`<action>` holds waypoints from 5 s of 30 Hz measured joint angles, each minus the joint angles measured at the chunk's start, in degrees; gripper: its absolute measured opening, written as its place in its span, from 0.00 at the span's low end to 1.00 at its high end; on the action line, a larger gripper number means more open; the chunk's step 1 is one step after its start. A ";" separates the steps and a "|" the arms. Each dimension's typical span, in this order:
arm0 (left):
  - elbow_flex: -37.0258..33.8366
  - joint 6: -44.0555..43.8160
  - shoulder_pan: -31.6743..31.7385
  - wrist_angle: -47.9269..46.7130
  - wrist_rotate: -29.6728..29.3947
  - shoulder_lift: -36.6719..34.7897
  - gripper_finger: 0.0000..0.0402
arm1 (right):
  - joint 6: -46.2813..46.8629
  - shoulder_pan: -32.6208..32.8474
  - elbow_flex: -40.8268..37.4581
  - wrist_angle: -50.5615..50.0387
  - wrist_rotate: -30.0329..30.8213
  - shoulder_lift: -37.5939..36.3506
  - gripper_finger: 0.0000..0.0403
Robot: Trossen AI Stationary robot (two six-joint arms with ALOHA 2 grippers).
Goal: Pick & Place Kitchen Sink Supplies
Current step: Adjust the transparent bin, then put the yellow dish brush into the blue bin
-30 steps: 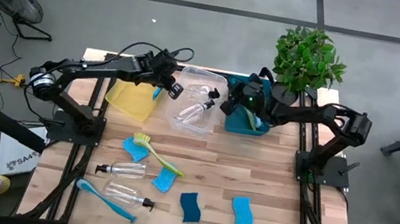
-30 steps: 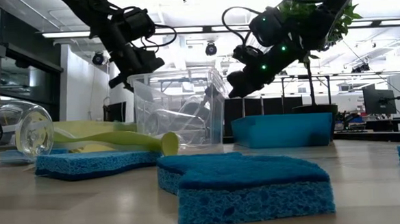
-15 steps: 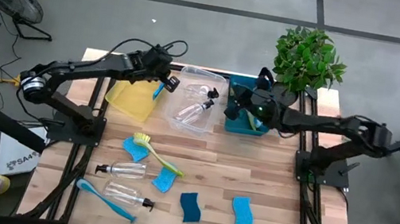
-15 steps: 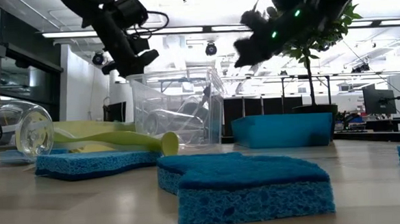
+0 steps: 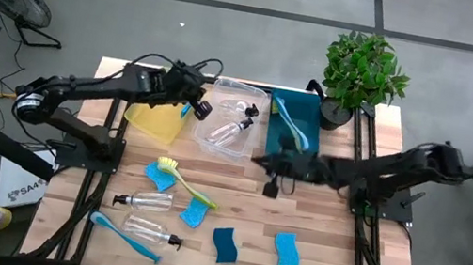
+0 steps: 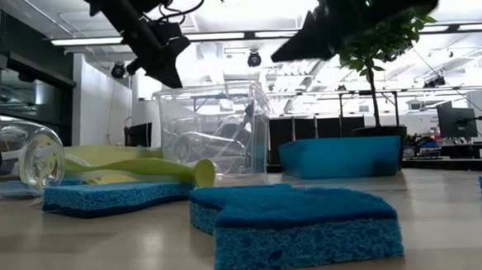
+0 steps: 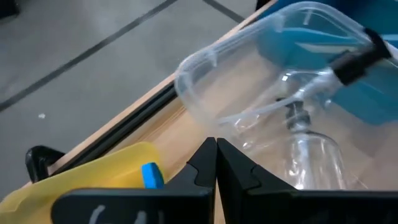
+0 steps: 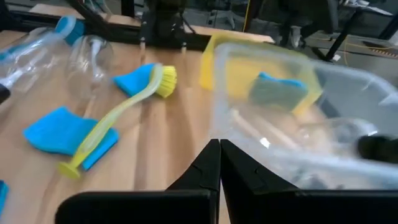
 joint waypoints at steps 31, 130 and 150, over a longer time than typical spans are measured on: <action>0.00 -0.78 -5.81 -0.71 -4.93 0.00 0.00 | 3.73 -1.92 5.56 29.24 20.48 32.84 0.00; -10.86 -28.55 -34.77 -21.43 -22.17 -13.43 0.43 | 15.54 4.14 33.85 -4.79 -11.51 40.78 0.53; -10.86 -29.86 -34.77 -21.83 -21.78 -13.44 0.43 | 17.68 7.08 33.63 -10.06 -10.13 43.67 0.51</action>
